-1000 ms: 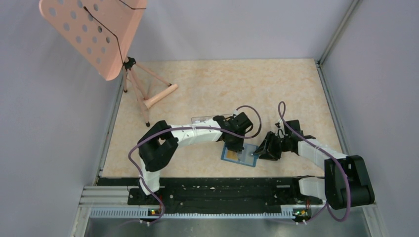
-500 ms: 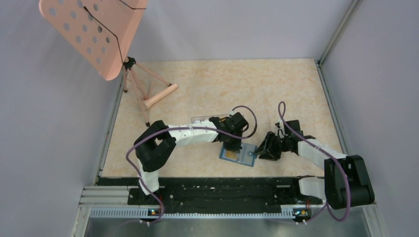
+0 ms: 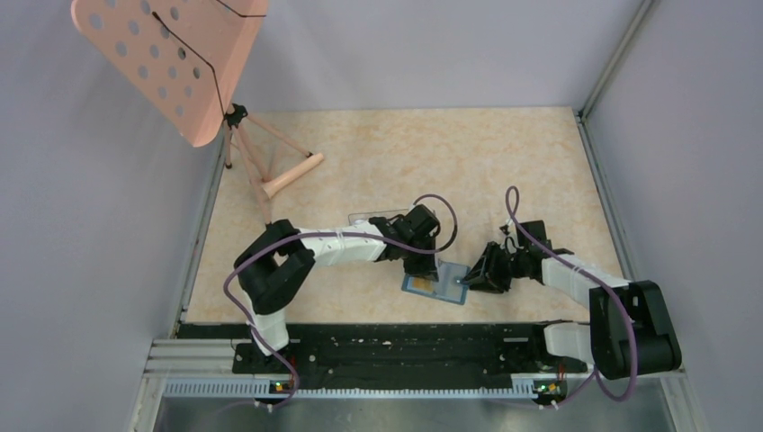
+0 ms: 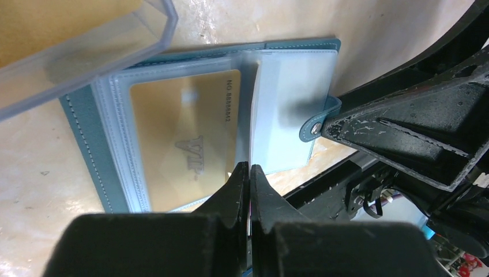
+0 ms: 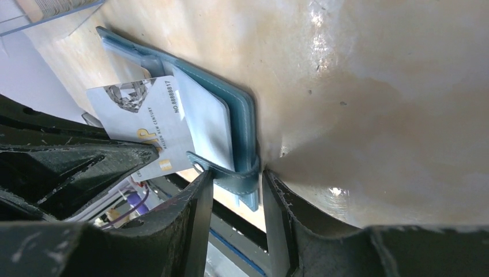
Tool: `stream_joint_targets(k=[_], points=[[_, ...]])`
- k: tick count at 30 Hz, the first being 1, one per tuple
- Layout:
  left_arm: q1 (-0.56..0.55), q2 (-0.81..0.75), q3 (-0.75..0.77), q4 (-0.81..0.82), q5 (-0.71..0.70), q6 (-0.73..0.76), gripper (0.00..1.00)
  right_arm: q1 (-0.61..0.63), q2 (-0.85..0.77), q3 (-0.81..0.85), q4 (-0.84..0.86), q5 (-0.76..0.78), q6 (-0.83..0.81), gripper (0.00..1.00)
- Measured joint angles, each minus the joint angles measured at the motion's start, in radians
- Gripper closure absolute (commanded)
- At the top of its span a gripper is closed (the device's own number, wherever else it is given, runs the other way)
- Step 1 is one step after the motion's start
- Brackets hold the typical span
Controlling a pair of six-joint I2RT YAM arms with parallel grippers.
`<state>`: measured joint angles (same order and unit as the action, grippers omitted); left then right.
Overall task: Put the credit cards into the card holder
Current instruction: Insert the credit card into the card holder.
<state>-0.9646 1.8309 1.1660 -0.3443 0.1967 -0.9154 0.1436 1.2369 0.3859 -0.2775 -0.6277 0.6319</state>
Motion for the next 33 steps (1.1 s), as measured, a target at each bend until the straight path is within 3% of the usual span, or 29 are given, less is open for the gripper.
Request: stream_joint_targets(k=[13,23,33], points=[[0.018,0.035,0.0,0.047,0.071,-0.003,1.0,0.0,0.003,0.0,0.0,-0.001,-0.002,0.67],[0.02,0.044,0.001,0.063,0.081,-0.016,1.0,-0.001,0.005,-0.005,0.0,0.01,-0.005,0.78],[0.051,0.043,-0.09,0.218,0.162,-0.087,1.0,-0.001,0.013,-0.006,-0.001,0.01,-0.011,0.81]])
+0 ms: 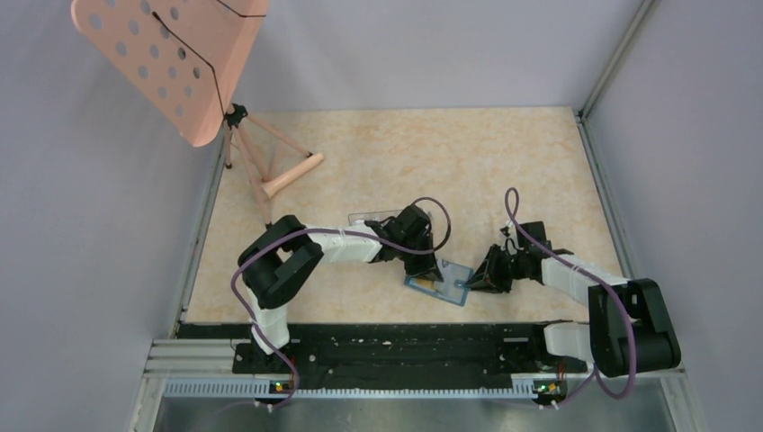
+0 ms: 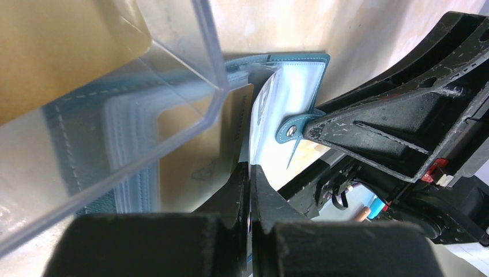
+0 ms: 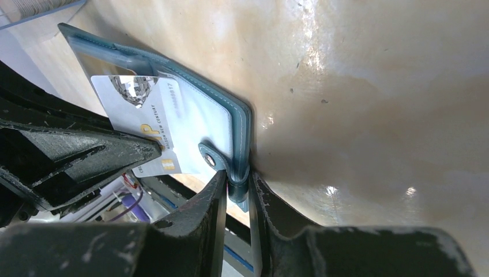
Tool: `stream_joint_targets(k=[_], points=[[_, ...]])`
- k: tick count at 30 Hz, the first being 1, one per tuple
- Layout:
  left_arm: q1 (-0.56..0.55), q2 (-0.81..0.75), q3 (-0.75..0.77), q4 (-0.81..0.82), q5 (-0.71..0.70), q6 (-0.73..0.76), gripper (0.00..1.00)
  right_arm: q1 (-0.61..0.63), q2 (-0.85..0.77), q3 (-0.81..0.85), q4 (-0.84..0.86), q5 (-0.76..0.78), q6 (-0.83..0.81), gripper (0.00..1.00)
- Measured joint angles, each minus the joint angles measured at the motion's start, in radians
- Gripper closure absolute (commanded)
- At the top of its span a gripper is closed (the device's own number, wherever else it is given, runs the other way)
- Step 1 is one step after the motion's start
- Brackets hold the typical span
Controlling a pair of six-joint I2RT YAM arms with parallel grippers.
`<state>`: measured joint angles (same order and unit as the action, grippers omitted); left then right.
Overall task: Put the credit cards into the card holder
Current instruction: Insert the credit card into the card holder.
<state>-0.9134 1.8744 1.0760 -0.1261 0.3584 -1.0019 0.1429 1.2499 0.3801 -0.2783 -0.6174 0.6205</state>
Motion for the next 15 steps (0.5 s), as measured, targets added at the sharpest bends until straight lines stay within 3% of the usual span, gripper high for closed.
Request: stream_joint_targets(k=[6,7,9,11,15], points=[[0.001,0.0,-0.002,0.005,0.005,0.002,1.0,-0.001,0.002,0.0,0.001,-0.002,0.0,0.82],[0.0,0.0,0.0,0.001,0.003,0.005,0.96,-0.001,0.003,0.0,0.001,-0.002,0.0,0.82],[0.0,0.0,0.008,-0.015,0.0,0.013,0.75,-0.001,0.005,0.0,0.002,-0.005,0.0,0.82],[-0.004,0.001,0.028,-0.053,-0.016,0.035,0.62,-0.001,0.01,0.0,0.003,-0.01,0.001,0.81],[-0.033,0.033,0.11,-0.173,-0.063,0.08,0.47,0.0,0.016,0.0,0.01,-0.017,0.001,0.81]])
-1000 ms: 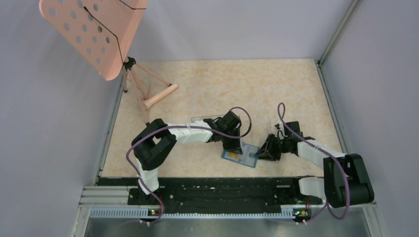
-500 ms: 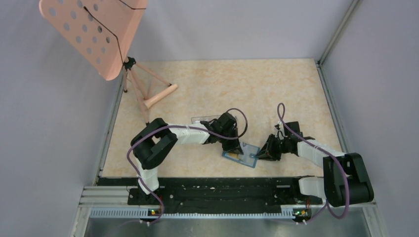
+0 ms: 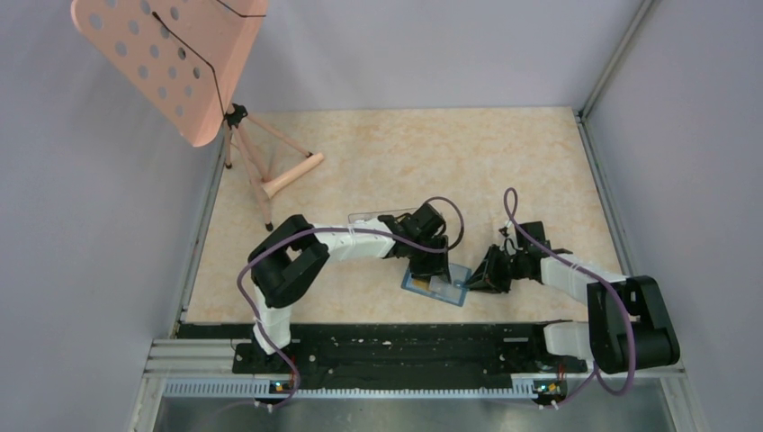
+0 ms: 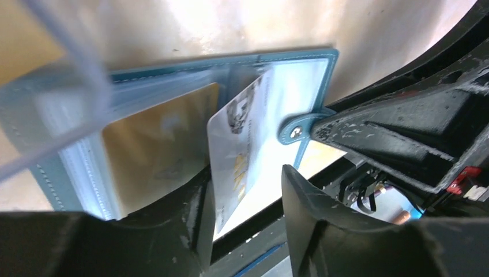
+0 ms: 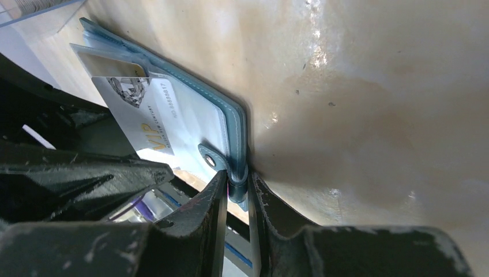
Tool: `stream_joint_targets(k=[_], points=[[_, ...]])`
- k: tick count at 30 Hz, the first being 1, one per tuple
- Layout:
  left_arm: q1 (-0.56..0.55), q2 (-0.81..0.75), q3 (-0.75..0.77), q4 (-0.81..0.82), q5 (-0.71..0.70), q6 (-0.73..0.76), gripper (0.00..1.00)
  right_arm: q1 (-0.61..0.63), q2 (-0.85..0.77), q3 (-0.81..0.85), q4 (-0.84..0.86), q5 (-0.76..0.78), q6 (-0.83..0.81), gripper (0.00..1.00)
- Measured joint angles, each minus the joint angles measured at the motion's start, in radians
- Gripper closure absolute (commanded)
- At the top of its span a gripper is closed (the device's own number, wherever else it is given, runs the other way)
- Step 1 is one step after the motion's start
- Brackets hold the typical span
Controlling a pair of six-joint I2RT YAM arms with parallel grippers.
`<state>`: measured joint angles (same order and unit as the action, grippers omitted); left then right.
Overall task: Put the credit cards into the card holder
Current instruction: Insert the credit card into the card holder.
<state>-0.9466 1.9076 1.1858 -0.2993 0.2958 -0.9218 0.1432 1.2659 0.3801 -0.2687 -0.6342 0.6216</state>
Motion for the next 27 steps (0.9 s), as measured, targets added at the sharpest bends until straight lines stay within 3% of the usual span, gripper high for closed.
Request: stream_joint_targets(k=[8,21,27], points=[[-0.046,0.058,0.173,-0.198,-0.111,0.09,0.37,0.0,0.0,0.0,0.0,-0.001,0.0,0.81],[-0.058,0.108,0.27,-0.325,-0.169,0.152,0.43,0.0,0.005,0.0,0.002,-0.007,0.0,0.81],[-0.066,0.153,0.33,-0.362,-0.143,0.175,0.41,0.0,0.005,0.0,0.003,-0.008,0.0,0.81]])
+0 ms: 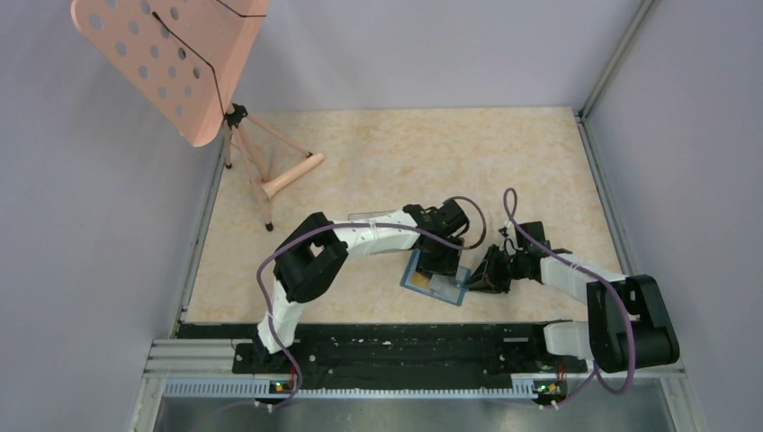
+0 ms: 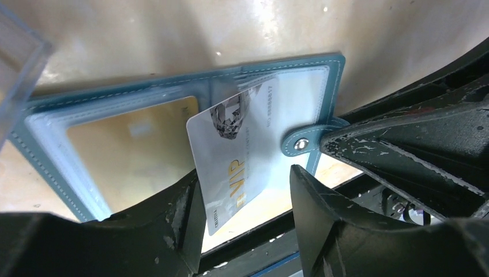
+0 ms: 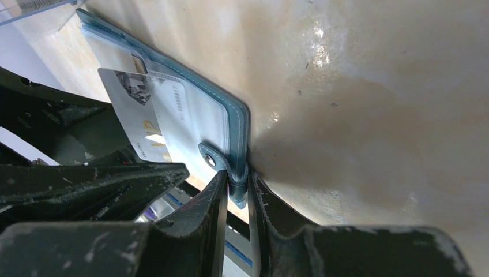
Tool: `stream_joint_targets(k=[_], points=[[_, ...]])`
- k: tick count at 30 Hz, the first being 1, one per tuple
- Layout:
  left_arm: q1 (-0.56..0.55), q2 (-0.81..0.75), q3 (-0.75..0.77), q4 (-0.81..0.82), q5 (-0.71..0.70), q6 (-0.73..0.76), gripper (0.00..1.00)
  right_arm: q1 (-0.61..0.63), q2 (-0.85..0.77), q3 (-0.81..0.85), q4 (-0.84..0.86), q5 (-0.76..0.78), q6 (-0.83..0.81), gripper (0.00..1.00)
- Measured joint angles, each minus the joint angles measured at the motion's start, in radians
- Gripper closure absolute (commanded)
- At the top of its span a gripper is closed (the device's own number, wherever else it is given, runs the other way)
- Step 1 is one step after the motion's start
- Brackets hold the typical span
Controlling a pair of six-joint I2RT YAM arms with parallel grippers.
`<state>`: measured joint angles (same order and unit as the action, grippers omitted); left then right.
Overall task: Put the credit cards into the card holder
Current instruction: Insert the credit card into the card holder.
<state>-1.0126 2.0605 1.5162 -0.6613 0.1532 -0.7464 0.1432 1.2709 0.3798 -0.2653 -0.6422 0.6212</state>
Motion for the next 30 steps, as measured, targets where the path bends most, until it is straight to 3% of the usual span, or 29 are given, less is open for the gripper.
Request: stream_joint_targets(k=[8,15,21,30], points=[[-0.015,0.048,0.071,-0.047,0.028,0.045,0.31,0.0,0.0,0.0,0.005,-0.007,0.0,0.82],[-0.038,0.063,0.11,-0.092,-0.01,0.082,0.24,0.0,-0.001,-0.001,0.006,-0.011,0.0,1.0],[-0.053,0.055,0.113,-0.101,-0.061,0.087,0.16,0.001,-0.001,-0.001,0.016,-0.021,0.001,1.0],[-0.061,-0.017,0.049,-0.066,-0.107,0.06,0.13,0.005,-0.001,-0.001,0.035,-0.046,0.004,1.0]])
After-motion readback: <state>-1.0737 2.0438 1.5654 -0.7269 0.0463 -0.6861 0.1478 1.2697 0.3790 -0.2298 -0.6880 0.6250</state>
